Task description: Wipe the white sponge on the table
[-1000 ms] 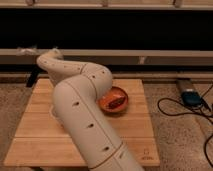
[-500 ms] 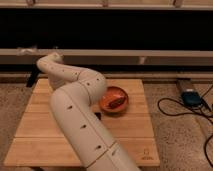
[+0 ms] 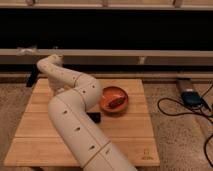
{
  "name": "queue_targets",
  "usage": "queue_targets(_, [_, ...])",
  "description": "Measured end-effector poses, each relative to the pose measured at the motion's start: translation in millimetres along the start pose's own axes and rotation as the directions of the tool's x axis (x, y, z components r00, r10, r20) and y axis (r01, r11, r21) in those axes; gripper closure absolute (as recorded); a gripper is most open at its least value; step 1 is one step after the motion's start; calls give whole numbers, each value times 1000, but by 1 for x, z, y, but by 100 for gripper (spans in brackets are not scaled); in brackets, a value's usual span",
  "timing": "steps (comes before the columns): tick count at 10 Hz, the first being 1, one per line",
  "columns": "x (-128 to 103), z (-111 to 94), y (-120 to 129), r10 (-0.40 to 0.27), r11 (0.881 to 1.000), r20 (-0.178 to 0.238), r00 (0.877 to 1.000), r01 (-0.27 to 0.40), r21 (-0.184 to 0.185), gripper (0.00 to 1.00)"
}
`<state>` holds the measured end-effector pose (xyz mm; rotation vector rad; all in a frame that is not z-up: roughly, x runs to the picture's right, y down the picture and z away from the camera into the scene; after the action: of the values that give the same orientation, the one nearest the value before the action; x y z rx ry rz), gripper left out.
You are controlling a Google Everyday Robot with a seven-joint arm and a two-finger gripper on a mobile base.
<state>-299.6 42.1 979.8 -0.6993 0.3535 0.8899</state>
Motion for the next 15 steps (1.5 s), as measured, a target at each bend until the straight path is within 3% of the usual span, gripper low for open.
queue_targets(3, [0,-5,11,-16,1000,0,1000,17,-12,86])
queue_targets(5, [-1,-9,21,-43,999,0,999,43,-22,100])
queue_targets(10, [1,1,57,-160,986,-67,985,157,-50,100])
queue_targets(15, [-3,2,62,-179,983,-64,982,176,-51,100])
